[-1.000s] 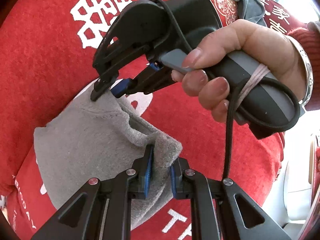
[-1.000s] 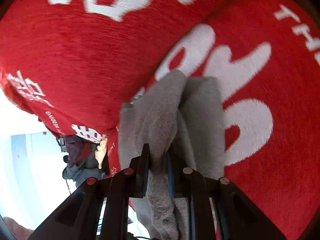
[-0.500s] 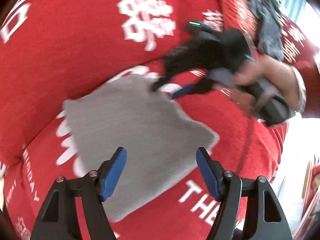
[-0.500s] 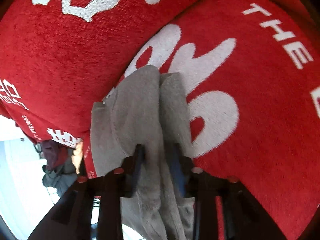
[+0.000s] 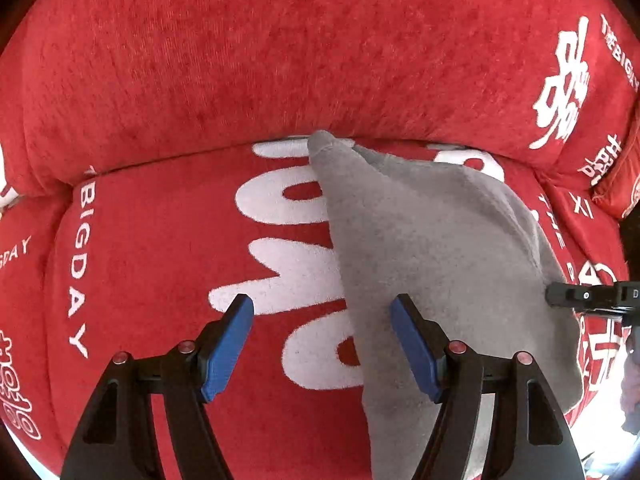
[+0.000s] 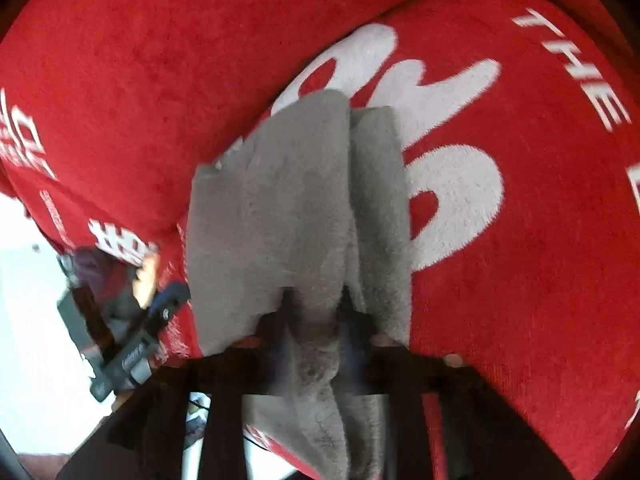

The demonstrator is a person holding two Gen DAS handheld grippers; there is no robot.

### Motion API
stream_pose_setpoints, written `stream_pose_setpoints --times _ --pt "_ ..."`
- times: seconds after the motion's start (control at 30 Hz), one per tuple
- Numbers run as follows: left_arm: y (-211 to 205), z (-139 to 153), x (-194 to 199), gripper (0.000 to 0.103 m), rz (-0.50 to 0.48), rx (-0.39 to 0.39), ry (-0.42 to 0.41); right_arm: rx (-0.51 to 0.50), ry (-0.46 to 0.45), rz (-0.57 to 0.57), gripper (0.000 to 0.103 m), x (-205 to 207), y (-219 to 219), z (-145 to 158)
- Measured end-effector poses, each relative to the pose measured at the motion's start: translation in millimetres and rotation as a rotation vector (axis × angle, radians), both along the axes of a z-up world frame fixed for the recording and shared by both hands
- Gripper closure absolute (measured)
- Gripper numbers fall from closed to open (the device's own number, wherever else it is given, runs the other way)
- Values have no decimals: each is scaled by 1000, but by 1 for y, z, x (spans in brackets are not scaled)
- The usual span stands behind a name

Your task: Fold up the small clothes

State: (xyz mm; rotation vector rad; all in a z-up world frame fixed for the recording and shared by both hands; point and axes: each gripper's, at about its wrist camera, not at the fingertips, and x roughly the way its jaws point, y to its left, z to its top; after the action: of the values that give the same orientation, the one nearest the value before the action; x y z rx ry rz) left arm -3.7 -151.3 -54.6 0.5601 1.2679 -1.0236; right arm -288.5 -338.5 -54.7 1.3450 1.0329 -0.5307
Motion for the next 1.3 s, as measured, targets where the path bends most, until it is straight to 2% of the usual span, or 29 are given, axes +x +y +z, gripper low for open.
stream_pose_setpoints --times 0.1,0.13,0.2,0.3,0.37,0.4,0.43,0.63,0.7,0.8,0.87,0.93,1.0,1.07,1.1,1.13,1.17,1.2,1.3 --pt "0 -6 -17 30 -44 8 -11 -51 33 55 88 2 4 13" --pt "-1 -13 -26 30 -58 21 -5 -51 65 61 88 -3 5 10" --pt "0 -15 -36 30 -67 22 -50 -42 105 61 89 -8 8 -3" --pt "1 -11 -31 30 -56 21 -51 -32 72 5 87 -18 8 -5" --pt "3 -9 -25 30 -52 27 -34 -47 83 -5 70 -21 12 -2" --pt "4 -8 -24 30 -55 29 -31 -46 97 -14 57 -23 15 1" --pt "6 -5 -22 30 -59 32 -32 -41 100 -23 52 -27 17 3" --pt "25 10 -25 30 -85 55 -28 -4 0 -99 51 -55 53 29" --pt "31 14 -27 30 -85 67 -13 -2 44 -81 51 -55 68 26" --pt "46 16 -29 30 -93 98 32 6 193 -63 51 -57 91 5" --pt "57 18 -32 30 -110 115 45 -5 161 -145 49 -68 103 8" --pt "71 22 -36 30 -130 129 51 -21 148 -235 31 -76 116 18" --pt "81 27 -38 30 -139 132 57 -50 124 -283 24 -80 129 30" --pt "93 39 -39 30 -143 122 84 -78 124 -308 24 -78 142 44" --pt "97 45 -39 27 -146 121 90 -89 126 -315 23 -78 147 51" --pt "103 53 -40 12 -154 127 90 -98 126 -322 22 -74 152 57" --pt "107 57 -40 4 -159 133 86 -109 124 -330 22 -73 158 65" --pt "111 63 -41 1 -169 138 80 -121 120 -338 22 -73 164 76" --pt "125 83 -42 1 -207 140 79 -146 108 -355 21 -58 177 94"
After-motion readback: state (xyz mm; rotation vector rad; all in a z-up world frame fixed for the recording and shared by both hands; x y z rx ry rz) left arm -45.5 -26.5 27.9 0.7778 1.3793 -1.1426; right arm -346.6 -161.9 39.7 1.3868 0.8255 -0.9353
